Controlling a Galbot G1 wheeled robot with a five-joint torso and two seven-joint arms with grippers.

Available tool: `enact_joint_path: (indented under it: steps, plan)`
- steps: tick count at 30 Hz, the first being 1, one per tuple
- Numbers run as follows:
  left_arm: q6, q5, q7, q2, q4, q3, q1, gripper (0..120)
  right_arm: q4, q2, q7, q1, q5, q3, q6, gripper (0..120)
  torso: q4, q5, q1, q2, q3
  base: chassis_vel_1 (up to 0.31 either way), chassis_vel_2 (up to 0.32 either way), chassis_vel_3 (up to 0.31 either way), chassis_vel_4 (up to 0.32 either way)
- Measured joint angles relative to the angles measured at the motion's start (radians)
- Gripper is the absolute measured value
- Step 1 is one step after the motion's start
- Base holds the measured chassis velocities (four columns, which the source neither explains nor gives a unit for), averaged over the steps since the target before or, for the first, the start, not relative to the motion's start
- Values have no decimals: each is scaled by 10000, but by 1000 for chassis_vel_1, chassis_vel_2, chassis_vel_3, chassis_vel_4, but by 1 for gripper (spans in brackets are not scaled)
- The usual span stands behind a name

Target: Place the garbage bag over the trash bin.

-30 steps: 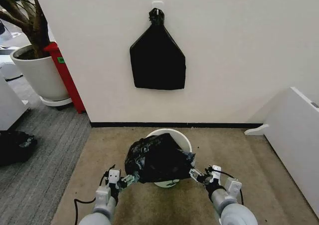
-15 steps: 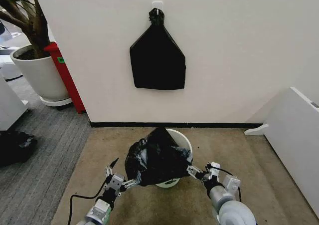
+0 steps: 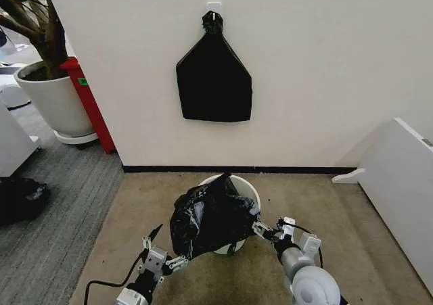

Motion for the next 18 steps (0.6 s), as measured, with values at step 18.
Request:
enact_joint_path:
  steps: [18]
  plan:
    - [1141,-1941,-93,-327,1160,476,-1971,67,534,-54,47,-395,-121,-31,2,100,-1,-2,0,0,0,0,0,0,0]
